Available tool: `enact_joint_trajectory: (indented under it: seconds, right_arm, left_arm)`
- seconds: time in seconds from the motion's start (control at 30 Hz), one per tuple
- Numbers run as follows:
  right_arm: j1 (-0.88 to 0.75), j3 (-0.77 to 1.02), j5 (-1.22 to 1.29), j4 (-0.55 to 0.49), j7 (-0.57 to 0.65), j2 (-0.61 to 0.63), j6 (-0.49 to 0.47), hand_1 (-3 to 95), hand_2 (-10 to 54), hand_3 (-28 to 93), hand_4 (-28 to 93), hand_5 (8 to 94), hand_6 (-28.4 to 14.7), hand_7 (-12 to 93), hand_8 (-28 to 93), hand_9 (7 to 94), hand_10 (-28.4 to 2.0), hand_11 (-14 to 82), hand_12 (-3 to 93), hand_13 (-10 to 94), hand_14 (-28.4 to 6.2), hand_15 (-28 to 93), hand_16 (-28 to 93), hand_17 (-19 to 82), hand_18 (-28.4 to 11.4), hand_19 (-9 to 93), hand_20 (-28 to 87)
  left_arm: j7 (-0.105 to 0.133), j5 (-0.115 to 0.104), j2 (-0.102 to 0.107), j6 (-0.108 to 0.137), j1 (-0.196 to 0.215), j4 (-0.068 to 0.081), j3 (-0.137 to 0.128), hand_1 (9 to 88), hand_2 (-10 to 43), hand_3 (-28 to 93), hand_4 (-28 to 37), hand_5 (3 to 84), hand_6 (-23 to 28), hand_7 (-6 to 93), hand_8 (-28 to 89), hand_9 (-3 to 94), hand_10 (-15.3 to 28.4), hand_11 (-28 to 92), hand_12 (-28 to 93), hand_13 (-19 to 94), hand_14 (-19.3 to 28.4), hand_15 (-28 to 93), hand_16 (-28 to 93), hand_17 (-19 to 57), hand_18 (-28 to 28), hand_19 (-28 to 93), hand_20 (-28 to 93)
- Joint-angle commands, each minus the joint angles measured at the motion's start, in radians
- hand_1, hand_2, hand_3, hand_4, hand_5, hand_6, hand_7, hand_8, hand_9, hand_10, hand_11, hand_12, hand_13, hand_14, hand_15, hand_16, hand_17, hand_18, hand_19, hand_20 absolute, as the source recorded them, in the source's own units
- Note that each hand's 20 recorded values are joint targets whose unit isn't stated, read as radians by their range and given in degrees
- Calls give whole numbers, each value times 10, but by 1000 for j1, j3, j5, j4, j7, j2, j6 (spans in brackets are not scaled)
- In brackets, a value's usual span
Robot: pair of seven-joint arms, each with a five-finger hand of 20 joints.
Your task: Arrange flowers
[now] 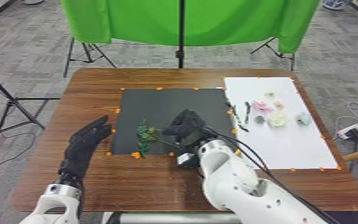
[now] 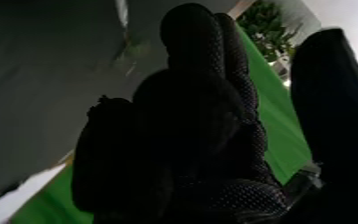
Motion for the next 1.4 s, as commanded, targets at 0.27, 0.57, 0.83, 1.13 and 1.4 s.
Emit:
enact_joint_trajectory:
  seconds: [0.27, 0.57, 0.83, 1.13, 1.4]
  right_arm:
    - [-49, 18, -2, -48, 56, 50, -175, 335, 5, 585, -120, 806, -34, 165, -74, 922, -129, 343, 243, 937, -33, 578, 274, 709, -90, 932, 483]
    - [-54, 10, 15, -85, 46, 59, -196, 333, 9, 580, -116, 816, -36, 164, -73, 925, -128, 342, 245, 937, -34, 580, 271, 710, -90, 932, 484]
    - [-85, 102, 7, -110, 48, 66, -188, 334, 9, 577, -114, 810, -38, 161, -72, 920, -128, 340, 246, 937, -35, 575, 273, 706, -93, 932, 485]
    - [-26, 265, -119, -83, 97, 188, -132, 323, -83, 623, -113, 781, -33, 152, -70, 909, -123, 351, 253, 937, -36, 564, 295, 690, -103, 932, 518]
    - [17, 293, -146, 28, 188, 250, -247, 295, -95, 586, -128, 712, -61, 98, -68, 886, -134, 366, 254, 937, -34, 548, 327, 675, -102, 932, 535]
  left_arm:
    - [-16, 14, -11, -18, 6, 6, -1, 250, -71, 649, -204, 410, 31, 88, -38, 402, 118, 129, 174, 291, 161, 165, 61, -6, 140, 47, 202]
    - [-19, 15, -13, -19, 7, 6, -1, 250, -69, 646, -205, 410, 31, 86, -37, 402, 118, 129, 174, 291, 160, 165, 60, -6, 140, 48, 202]
    - [-17, 15, -19, -19, 9, 4, -1, 250, -70, 647, -204, 409, 31, 87, -37, 402, 118, 128, 174, 290, 161, 164, 61, -6, 139, 48, 202]
    - [-23, 15, -18, -18, 16, 1, 1, 250, -69, 647, -205, 410, 31, 87, -37, 402, 119, 129, 174, 290, 161, 166, 61, -6, 140, 48, 201]
    - [-25, 17, -13, -17, 18, -3, -1, 252, -68, 646, -205, 410, 31, 87, -38, 402, 119, 129, 174, 290, 161, 165, 60, -7, 140, 50, 202]
